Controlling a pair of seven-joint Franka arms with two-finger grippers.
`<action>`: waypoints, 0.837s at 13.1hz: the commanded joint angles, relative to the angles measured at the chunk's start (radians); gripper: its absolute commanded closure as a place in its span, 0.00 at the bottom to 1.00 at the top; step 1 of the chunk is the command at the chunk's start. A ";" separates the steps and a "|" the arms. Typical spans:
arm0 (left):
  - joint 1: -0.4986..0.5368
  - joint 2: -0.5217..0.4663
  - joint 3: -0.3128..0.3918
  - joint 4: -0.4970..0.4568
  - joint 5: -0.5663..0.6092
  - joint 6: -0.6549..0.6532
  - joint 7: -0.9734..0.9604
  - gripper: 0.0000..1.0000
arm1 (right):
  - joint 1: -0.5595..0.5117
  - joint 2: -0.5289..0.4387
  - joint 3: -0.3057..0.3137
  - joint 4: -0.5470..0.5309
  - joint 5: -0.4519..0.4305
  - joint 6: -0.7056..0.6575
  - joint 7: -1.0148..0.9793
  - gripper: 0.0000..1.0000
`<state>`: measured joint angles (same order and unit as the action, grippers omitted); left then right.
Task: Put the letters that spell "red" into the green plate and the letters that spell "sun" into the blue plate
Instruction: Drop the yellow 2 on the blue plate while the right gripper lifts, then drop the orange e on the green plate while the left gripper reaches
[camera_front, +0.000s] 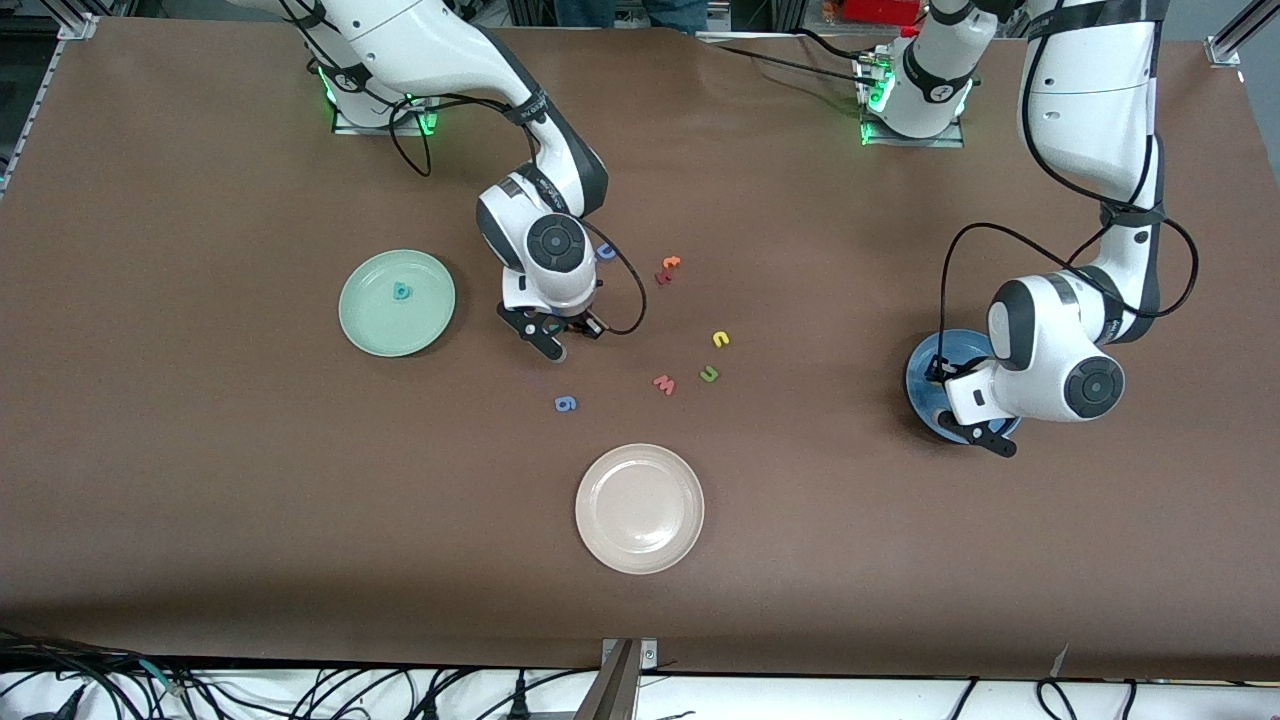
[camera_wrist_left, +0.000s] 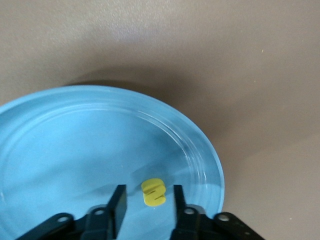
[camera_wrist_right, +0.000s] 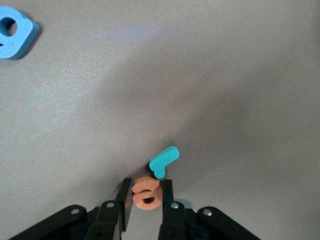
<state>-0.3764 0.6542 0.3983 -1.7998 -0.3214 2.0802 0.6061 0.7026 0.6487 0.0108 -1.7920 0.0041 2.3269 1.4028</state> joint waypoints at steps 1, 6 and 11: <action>-0.009 -0.027 -0.001 0.010 0.022 0.005 0.011 0.00 | 0.000 -0.038 -0.011 0.008 0.010 -0.055 -0.025 0.85; -0.042 -0.114 -0.096 0.027 0.024 -0.037 -0.006 0.00 | -0.055 -0.132 -0.034 0.042 0.016 -0.280 -0.229 0.85; -0.160 -0.148 -0.165 0.020 0.022 -0.072 -0.432 0.00 | -0.057 -0.210 -0.178 -0.010 0.013 -0.429 -0.633 0.84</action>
<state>-0.4973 0.5351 0.2577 -1.7589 -0.3215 2.0198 0.3456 0.6457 0.4934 -0.1229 -1.7472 0.0041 1.9337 0.9150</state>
